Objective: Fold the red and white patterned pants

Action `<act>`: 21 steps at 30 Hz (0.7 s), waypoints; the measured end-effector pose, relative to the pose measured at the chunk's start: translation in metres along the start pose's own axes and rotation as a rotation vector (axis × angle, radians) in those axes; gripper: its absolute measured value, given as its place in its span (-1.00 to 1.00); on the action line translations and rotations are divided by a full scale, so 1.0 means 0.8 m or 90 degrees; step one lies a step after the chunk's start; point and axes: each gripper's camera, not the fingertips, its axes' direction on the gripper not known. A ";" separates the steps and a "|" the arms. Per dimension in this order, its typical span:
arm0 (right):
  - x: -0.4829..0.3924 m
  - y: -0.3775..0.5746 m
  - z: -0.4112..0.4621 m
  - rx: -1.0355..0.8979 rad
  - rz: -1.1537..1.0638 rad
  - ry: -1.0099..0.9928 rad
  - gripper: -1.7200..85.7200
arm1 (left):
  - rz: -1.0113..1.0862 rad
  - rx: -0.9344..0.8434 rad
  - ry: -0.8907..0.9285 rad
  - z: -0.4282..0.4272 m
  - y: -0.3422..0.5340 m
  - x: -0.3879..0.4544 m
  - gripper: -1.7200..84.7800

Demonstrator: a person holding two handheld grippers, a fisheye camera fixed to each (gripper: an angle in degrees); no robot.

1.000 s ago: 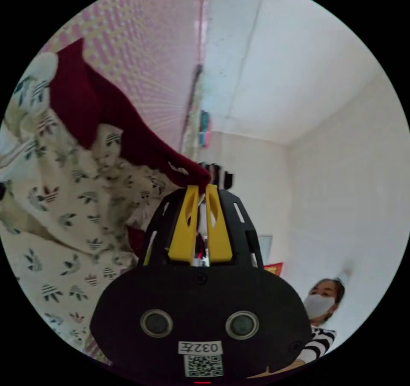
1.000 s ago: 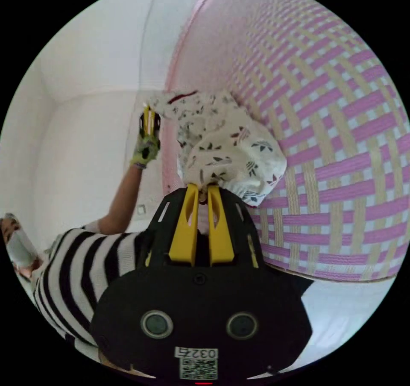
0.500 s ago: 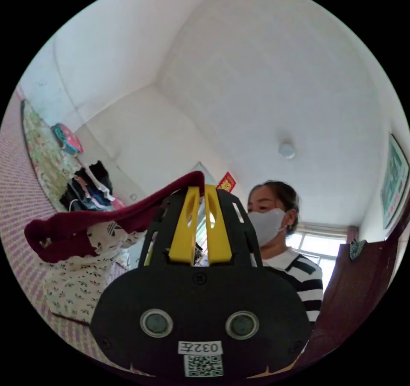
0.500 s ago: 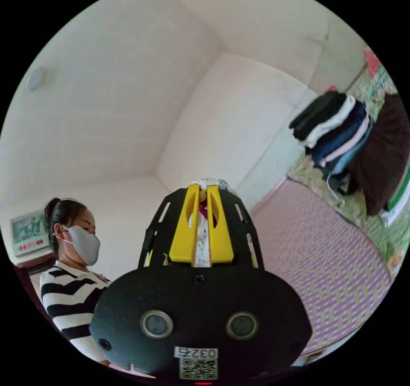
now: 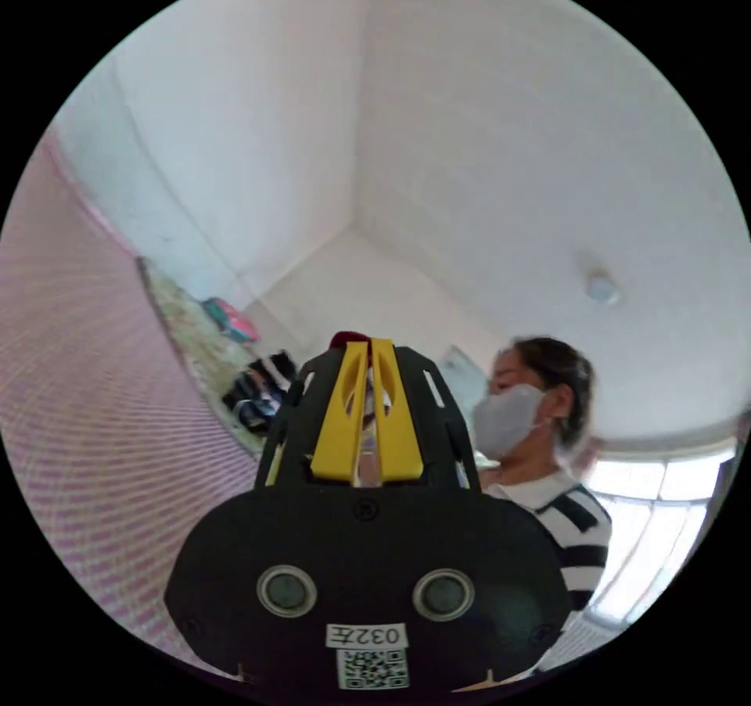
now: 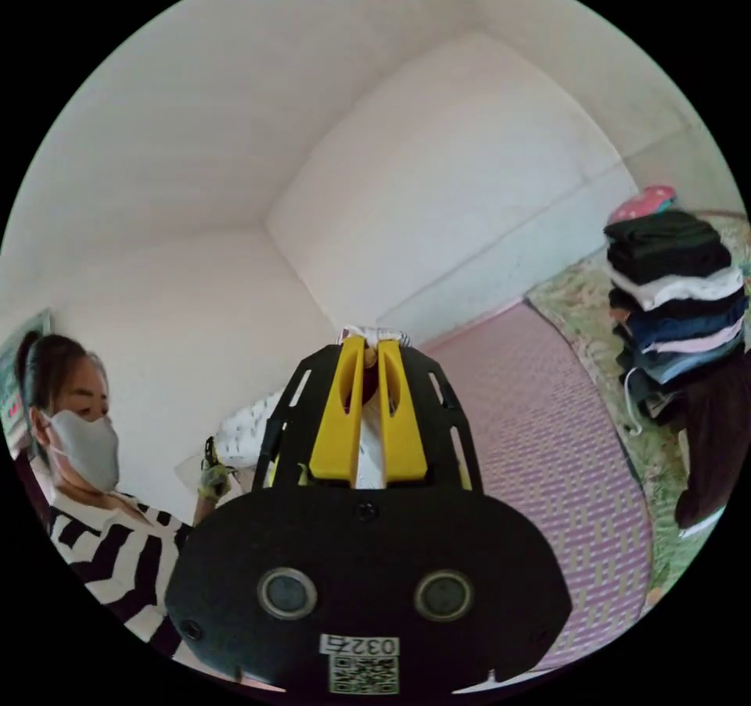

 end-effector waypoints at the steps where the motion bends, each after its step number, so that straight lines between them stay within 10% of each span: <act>1: 0.025 -0.004 0.048 -0.045 0.031 0.000 -0.89 | -0.040 0.017 -0.093 -0.023 -0.012 -0.038 -0.98; 8: 0.182 0.101 0.335 -0.379 0.248 0.125 -0.77 | -0.410 0.115 -0.383 -0.168 0.015 -0.380 -0.86; 21: 0.185 0.341 0.204 -0.549 0.428 0.170 -0.76 | -0.545 0.012 -0.652 -0.250 0.190 -0.412 -0.82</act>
